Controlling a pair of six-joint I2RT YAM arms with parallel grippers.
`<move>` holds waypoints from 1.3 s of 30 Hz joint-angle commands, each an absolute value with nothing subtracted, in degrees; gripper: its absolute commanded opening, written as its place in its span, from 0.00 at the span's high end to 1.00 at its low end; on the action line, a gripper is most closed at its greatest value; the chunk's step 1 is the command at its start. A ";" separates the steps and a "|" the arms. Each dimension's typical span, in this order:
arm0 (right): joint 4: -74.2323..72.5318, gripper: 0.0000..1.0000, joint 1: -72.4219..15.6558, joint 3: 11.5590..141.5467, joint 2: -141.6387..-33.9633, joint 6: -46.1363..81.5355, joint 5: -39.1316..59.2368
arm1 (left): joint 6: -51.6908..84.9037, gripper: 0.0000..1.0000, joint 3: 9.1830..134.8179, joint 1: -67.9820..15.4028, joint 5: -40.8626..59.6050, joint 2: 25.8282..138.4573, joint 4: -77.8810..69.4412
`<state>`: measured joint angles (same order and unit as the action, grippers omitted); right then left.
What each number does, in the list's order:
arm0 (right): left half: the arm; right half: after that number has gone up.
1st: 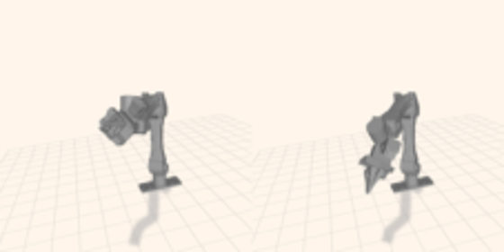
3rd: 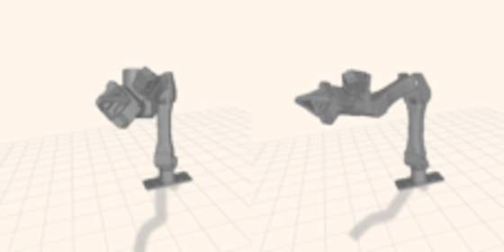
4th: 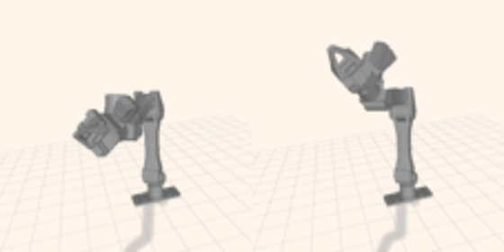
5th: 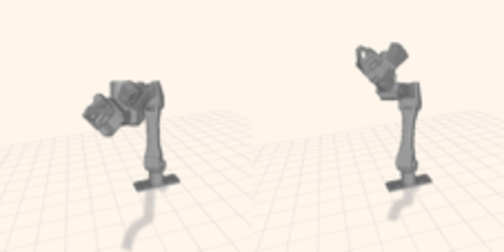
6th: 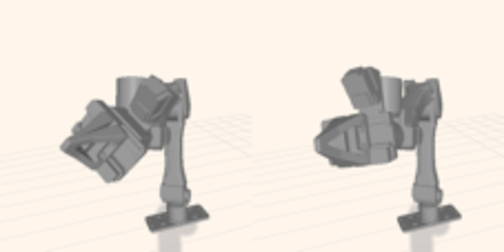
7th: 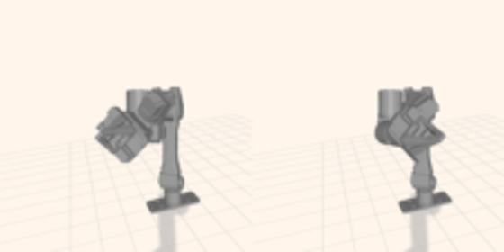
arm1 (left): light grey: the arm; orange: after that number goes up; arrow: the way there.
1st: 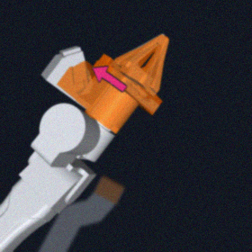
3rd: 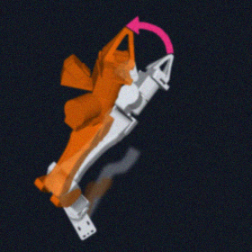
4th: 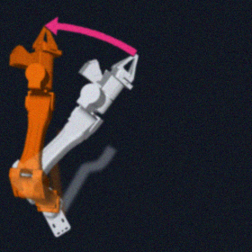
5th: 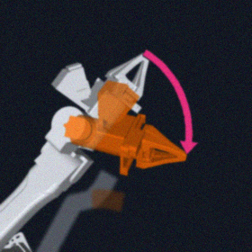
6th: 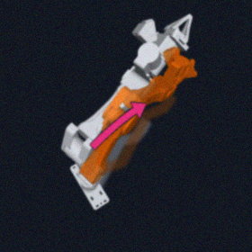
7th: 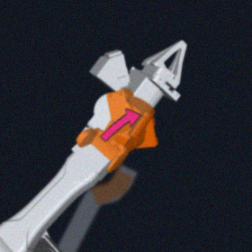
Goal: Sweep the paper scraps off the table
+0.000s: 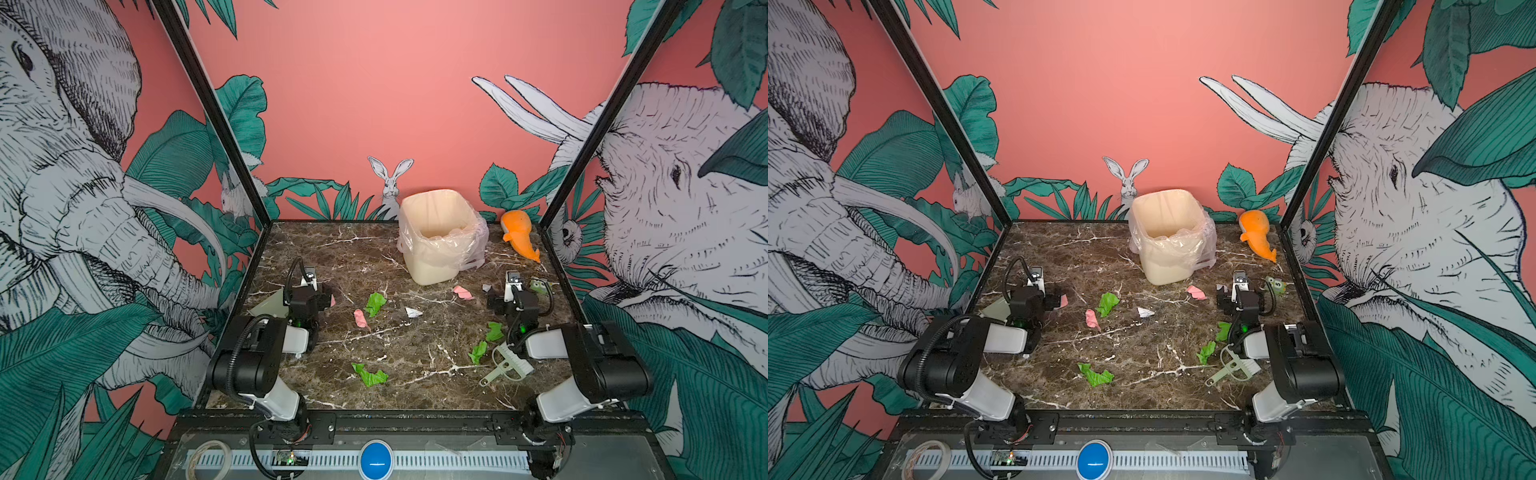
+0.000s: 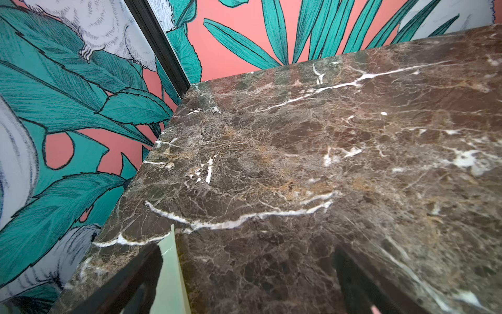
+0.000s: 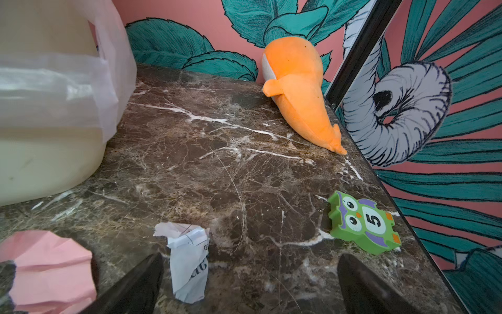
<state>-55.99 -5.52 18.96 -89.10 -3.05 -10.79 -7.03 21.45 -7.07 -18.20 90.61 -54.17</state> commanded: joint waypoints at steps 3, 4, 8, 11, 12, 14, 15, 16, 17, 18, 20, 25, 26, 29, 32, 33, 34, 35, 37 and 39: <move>-57.93 0.01 -5.38 19.53 -88.86 -2.72 -11.34 | -6.37 0.00 21.71 -6.86 -17.63 89.21 -54.14; -57.92 0.01 -5.42 19.57 -88.90 -2.72 -11.34 | -6.30 0.00 21.71 -6.97 -17.58 89.18 -54.14; -57.42 0.01 -5.26 19.81 -88.90 -2.68 -11.12 | -6.28 0.00 21.71 -6.93 -17.60 89.19 -54.12; -55.33 0.01 -4.21 20.78 -88.77 -2.02 -8.93 | -6.28 0.00 21.71 -6.86 -17.59 89.21 -54.13; -55.33 0.01 -4.14 20.72 -88.70 -1.94 -8.94 | -6.24 0.00 21.69 -6.90 -17.58 89.21 -54.14; -55.06 0.01 -4.18 20.93 -88.77 -1.44 -10.15 | -6.25 0.00 21.71 -6.86 -17.58 89.16 -54.13; -54.45 0.01 -4.05 21.25 -88.77 -1.26 -10.29 | -6.24 0.00 21.71 -6.77 -17.58 89.29 -54.10; -54.40 0.01 -4.02 21.27 -88.77 -1.23 -10.17 | -6.24 0.00 21.71 -6.85 -17.58 89.19 -54.14; -54.39 0.01 -3.89 21.31 -88.77 -1.23 -10.04 | -6.29 0.00 21.71 -6.84 -17.58 89.20 -54.16; -54.19 0.01 -3.88 21.31 -88.77 -1.14 -9.94 | -6.24 0.00 21.75 -6.86 -17.58 89.18 -54.15; -54.12 0.01 -3.82 21.39 -88.77 -1.08 -9.78 | -6.28 0.00 21.75 -6.87 -17.60 89.22 -54.07; -53.98 0.01 -3.76 21.52 -88.77 -1.01 -9.68 | -6.26 0.00 21.80 -6.84 -17.61 89.29 -54.05; -53.98 0.01 -3.75 21.53 -88.77 -1.05 -9.67 | -6.24 0.00 21.74 -6.81 -17.58 89.23 -54.10; -53.97 0.01 -3.72 21.53 -88.77 -1.05 -9.67 | -6.29 0.00 21.71 -6.86 -17.60 89.16 -54.14; -54.03 0.01 -3.74 21.53 -88.77 -1.05 -9.67 | -6.31 0.00 21.71 -6.86 -17.58 89.20 -54.14; -53.88 0.01 -3.68 21.51 -88.78 -0.98 -9.73 | -6.25 0.00 21.74 -6.93 -17.59 89.21 -54.14; -53.75 0.01 -3.65 21.59 -88.69 -0.88 -9.90 | -6.26 0.00 21.64 -6.86 -17.58 89.21 -54.18; -53.65 0.01 -3.69 21.74 -88.49 -0.75 -10.96 | -6.25 0.00 21.54 -6.85 -17.59 89.10 -54.25; -48.67 0.01 -3.76 23.11 -84.89 -0.14 -12.80 | -6.85 0.00 21.68 -6.86 -17.36 88.70 -54.59; -35.41 0.01 -3.76 27.36 -78.10 0.32 -14.29 | -7.67 0.00 22.57 -6.96 -16.61 85.85 -50.57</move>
